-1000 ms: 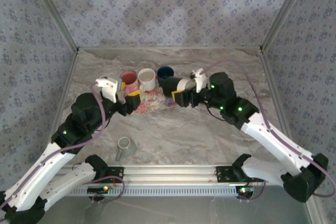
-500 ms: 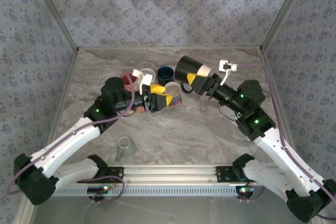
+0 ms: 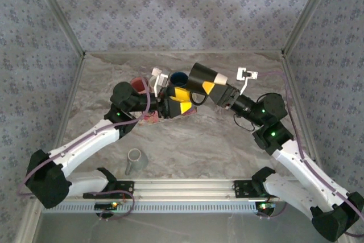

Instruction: Turn the mug right side up

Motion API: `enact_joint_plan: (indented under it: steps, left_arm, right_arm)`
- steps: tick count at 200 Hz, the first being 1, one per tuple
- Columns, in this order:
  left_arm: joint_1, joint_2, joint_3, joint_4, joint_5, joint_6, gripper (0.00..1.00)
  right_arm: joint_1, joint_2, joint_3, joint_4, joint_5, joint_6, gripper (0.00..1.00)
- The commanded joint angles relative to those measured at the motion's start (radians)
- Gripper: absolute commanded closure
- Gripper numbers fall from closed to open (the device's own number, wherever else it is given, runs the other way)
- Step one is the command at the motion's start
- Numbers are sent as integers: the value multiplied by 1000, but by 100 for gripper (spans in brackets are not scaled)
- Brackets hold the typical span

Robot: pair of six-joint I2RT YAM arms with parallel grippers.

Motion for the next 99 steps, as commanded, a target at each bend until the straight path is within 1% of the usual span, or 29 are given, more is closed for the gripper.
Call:
enact_joint_plan:
  steps: [1, 14, 33, 53, 72, 99]
  left_arm:
    - [-10, 39, -10, 232, 48, -138, 33]
    - [-10, 62, -11, 268, 45, -166, 36]
    - [-11, 88, -9, 335, 45, -217, 42]
    - [-15, 109, 0, 387, 51, -256, 51]
    - [-27, 114, 11, 390, 68, -254, 66]
    - [-39, 99, 18, 342, 93, -214, 95]
  right_arm:
    - [21, -3, -10, 242, -22, 72, 100]
    - [35, 7, -18, 282, -27, 82, 100]
    - [64, 10, -19, 294, -21, 65, 100]
    - [92, 10, -24, 291, -10, 37, 100]
    - [107, 6, -31, 272, 6, 1, 100]
    - [118, 4, -44, 251, 16, -30, 100]
